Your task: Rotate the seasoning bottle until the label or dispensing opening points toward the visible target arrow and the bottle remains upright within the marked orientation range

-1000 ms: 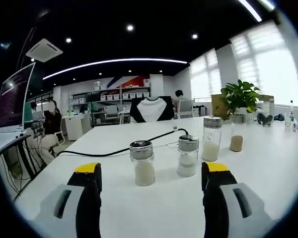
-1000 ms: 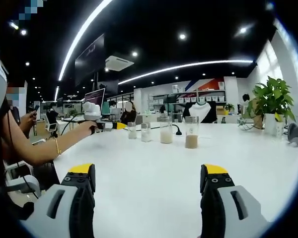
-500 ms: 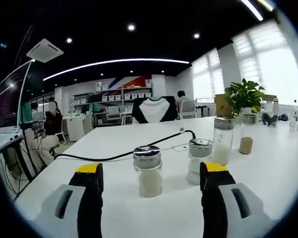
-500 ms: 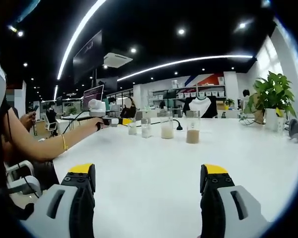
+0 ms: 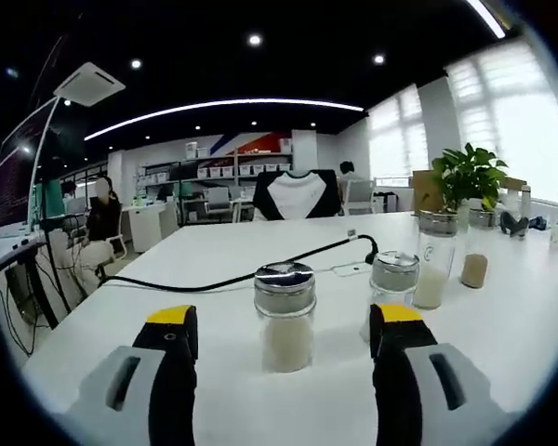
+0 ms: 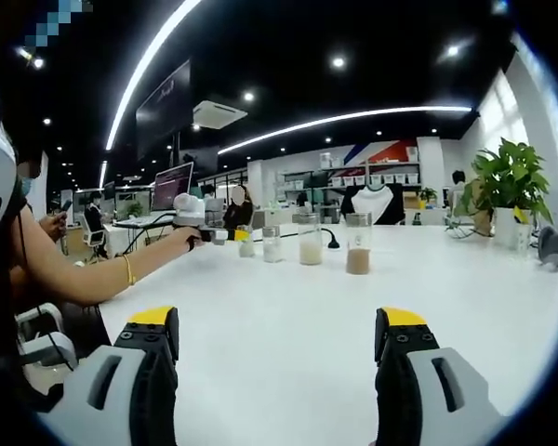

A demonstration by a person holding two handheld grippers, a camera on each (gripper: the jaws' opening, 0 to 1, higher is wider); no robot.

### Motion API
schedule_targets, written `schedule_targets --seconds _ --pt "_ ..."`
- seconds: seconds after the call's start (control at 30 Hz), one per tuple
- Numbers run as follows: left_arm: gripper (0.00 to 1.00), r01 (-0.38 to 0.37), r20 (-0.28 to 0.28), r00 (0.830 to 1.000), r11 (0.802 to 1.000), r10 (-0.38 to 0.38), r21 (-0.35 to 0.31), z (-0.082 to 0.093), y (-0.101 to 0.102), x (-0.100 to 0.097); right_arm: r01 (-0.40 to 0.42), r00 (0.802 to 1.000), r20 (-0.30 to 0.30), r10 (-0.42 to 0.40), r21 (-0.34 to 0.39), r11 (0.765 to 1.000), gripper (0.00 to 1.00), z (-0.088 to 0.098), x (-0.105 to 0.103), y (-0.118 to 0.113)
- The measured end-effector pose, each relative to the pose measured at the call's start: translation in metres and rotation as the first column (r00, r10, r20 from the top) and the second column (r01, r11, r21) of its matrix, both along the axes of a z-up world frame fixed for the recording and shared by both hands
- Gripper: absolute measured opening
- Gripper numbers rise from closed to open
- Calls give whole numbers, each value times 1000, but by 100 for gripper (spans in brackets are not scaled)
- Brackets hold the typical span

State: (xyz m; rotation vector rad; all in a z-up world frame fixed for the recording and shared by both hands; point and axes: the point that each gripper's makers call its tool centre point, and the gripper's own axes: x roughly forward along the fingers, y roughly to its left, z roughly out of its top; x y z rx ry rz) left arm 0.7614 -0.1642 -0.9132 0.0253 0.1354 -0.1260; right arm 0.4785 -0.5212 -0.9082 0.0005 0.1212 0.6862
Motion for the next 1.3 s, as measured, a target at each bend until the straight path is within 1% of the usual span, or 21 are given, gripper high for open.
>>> schedule_targets --seconds 0.13,0.17,0.27,0.43,0.5,0.6,0.63,0.67,0.7,0.77,0.87,0.97,1.03,1.1,1.13,1.2,1.3 --pt "63 -11 42 999 1000 12 -14 4 0 8 -7 1000 -1 7 15 1000 88 4 2 5" --pt "61 -14 41 999 1000 15 -15 4 0 8 -8 1000 1 8 23 1000 88 6 2 6" --pt "61 -10 30 999 1000 10 4 2 -5 9 -10 1000 13 9 32 999 88 10 4 10" --pt "60 -13 29 1000 1000 12 20 -1 -6 10 -30 1000 3 30 25 999 88 7 5 17" --pt "60 -18 25 1000 1000 17 24 -5 -5 13 -29 1000 5 29 30 999 88 8 5 18" --pt "56 -18 23 1000 1000 17 24 -13 -2 16 -28 1000 8 27 37 999 88 10 6 19" --pt "55 -14 3 1000 1000 14 21 -18 -2 17 -26 1000 8 26 38 999 88 11 7 19" --pt "55 -19 -1 1000 1000 19 23 -20 -1 19 -26 1000 6 26 40 999 88 11 8 20" --pt "55 -19 1 1000 1000 19 24 -20 0 19 -30 1000 6 29 40 999 88 11 8 21" --pt "55 -10 25 1000 1000 10 10 -15 -2 20 -38 999 7 37 37 999 88 11 8 24" --pt "55 -20 38 999 1000 19 12 -13 1 24 -47 999 1 47 41 998 88 9 7 28" --pt "55 -14 48 999 1000 14 5 -11 -3 21 -56 998 -7 56 58 997 88 6 5 32" --pt "54 10 51 999 1000 -9 -22 -11 -4 25 -60 998 -9 61 67 996 88 5 4 34" --pt "54 46 51 998 998 -44 -35 -10 -14 21 -63 998 -13 64 78 995 88 5 3 35" --pt "54 47 52 998 998 -45 -35 -10 -15 21 -63 998 -16 64 78 995 88 4 3 35" --pt "54 47 50 998 999 -45 -27 -10 -10 28 -62 998 -19 64 76 995 88 3 3 36" --pt "50 38 46 998 999 -37 -19 -11 -6 27 -67 997 -21 69 73 995 88 2 2 36"
